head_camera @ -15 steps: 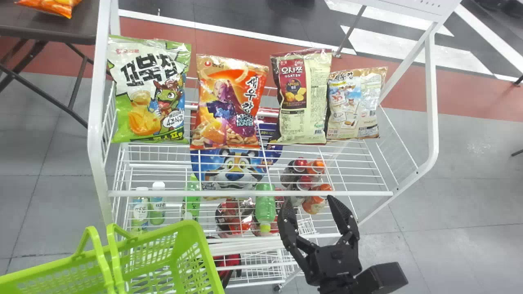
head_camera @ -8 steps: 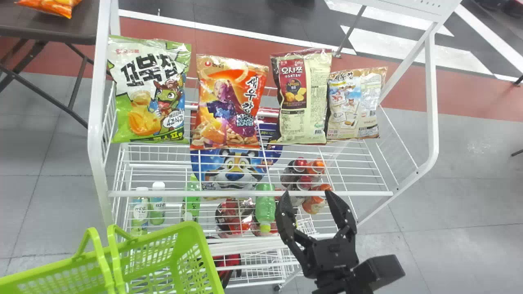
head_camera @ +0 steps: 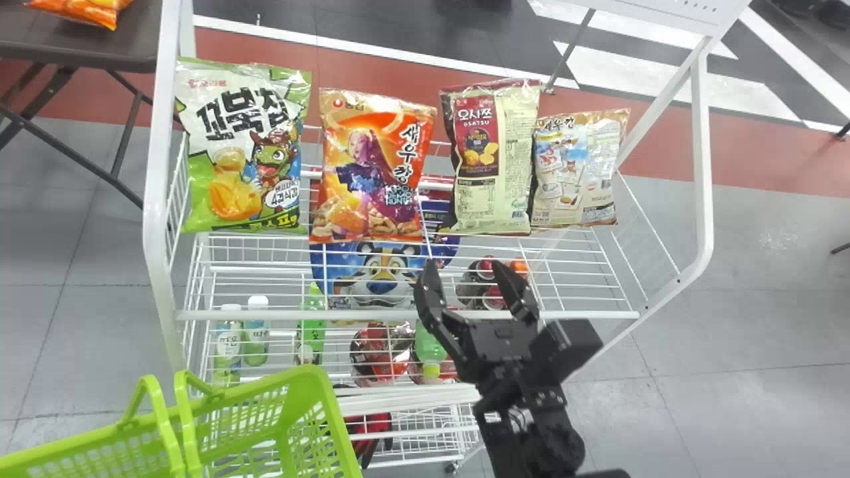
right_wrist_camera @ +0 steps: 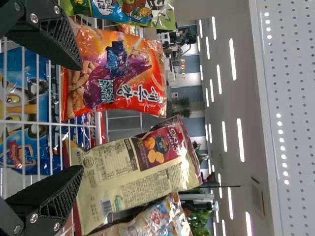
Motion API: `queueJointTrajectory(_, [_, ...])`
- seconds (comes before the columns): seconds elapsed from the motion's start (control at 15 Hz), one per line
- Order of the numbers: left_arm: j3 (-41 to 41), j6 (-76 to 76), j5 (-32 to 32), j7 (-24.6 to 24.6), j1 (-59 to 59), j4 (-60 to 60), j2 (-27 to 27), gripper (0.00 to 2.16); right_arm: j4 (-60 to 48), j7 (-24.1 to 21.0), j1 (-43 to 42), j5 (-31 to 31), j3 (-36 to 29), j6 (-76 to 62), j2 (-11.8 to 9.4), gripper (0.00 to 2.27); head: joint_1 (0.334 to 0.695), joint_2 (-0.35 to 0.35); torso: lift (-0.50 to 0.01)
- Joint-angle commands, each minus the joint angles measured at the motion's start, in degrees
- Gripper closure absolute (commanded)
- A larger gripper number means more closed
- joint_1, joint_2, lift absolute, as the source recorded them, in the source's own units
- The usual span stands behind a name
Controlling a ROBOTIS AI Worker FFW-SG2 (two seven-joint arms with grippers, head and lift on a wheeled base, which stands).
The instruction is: Hold basket handle with left hand then pick Saewookkang with right hand and place into basket
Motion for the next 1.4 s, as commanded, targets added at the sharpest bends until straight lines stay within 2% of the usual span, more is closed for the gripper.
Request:
queueJointTrajectory(0.0, [0.00,1.83,-0.07,-0.57,0.07,-0.21,0.11,2.16,-0.24,-0.93,-4.09,0.18,1.55,6.37,0.09,0.09,0.695,-0.326,-0.016])
queueJointTrajectory(0.53, [-0.70,1.83,-0.24,-0.57,-1.25,-0.30,0.90,2.16,0.90,-4.01,-15.08,-1.40,4.98,18.68,1.23,0.10,0.695,-0.220,-0.016])
queueJointTrajectory(0.8, [-0.88,1.83,-0.24,-0.57,-1.52,0.14,1.16,2.16,5.12,-4.71,-21.49,-1.67,7.96,24.30,1.23,0.10,0.695,-0.187,-0.016])
queueJointTrajectory(1.0, [-0.79,1.83,-0.16,-0.57,-1.60,0.41,1.51,2.16,8.99,-4.97,-25.89,-1.49,10.69,26.23,1.40,0.09,0.695,-0.138,-0.016])
queueJointTrajectory(1.33, [-0.35,1.83,0.02,-0.57,-1.95,1.64,1.95,2.16,14.61,-7.26,-31.42,-0.96,11.39,27.29,1.49,0.09,0.695,-0.091,-0.016])
